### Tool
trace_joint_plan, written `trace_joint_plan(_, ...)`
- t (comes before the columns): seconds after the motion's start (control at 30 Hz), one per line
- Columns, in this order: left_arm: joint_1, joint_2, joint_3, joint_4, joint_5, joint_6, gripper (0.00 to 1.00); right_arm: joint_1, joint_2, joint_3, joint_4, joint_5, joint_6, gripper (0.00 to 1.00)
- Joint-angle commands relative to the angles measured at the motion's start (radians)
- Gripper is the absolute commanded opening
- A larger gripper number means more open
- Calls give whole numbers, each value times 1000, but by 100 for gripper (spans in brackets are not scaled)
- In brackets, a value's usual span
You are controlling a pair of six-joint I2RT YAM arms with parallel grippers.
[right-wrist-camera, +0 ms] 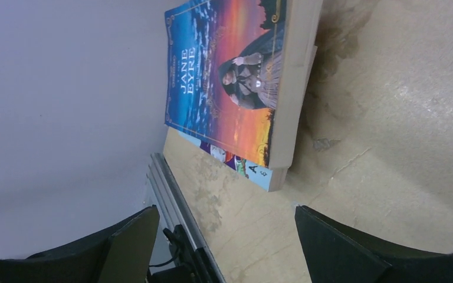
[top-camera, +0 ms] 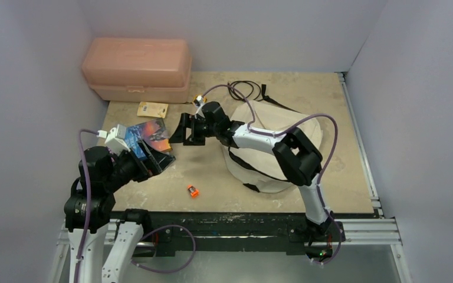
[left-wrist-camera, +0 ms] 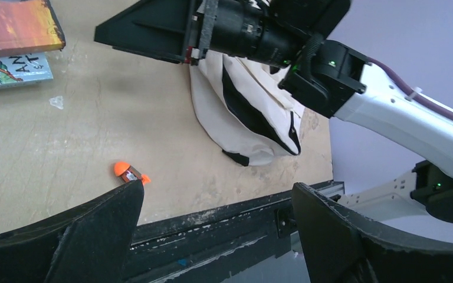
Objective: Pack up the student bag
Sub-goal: Pick up the book from the center of the board.
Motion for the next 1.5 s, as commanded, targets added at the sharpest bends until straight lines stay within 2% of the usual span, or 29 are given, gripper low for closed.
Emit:
trace_joint_plan(0.0, 9, -1, 7, -2, 61, 16, 97, 8, 39, 45, 184, -51, 133, 90)
trace_joint_plan(0.17, 9, 1, 27, -15, 70, 39, 97, 10, 143, 83, 276, -94, 199, 89)
trace_joint_plan(0.53, 9, -4, 55, -59, 79, 78, 97, 18, 288, 194, 249, -78, 243, 82)
trace_joint_plan(0.7, 9, -11, 58, -72, 76, 84, 97, 19, 326, 185, 342, -123, 302, 71)
trace_joint_plan(0.93, 9, -17, 58, -71, 82, 77, 97, 20, 353, 186, 430, -147, 352, 62)
trace_joint_plan(1.0, 9, -19, 58, -72, 83, 73, 97, 19, 360, 183, 452, -150, 362, 55)
trace_joint_plan(1.17, 9, -23, 55, -71, 81, 64, 96, 19, 348, 180, 454, -152, 358, 23)
trace_joint_plan(1.3, 9, -21, 58, -72, 72, 59, 96, 15, 266, 152, 365, -156, 318, 3)
trace_joint_plan(1.33, 9, -18, 58, -73, 68, 59, 96, 9, 238, 141, 333, -156, 308, 0)
trace_joint_plan(1.47, 9, -4, 56, -59, 51, 39, 96, -18, 138, 81, 315, -197, 349, 0)
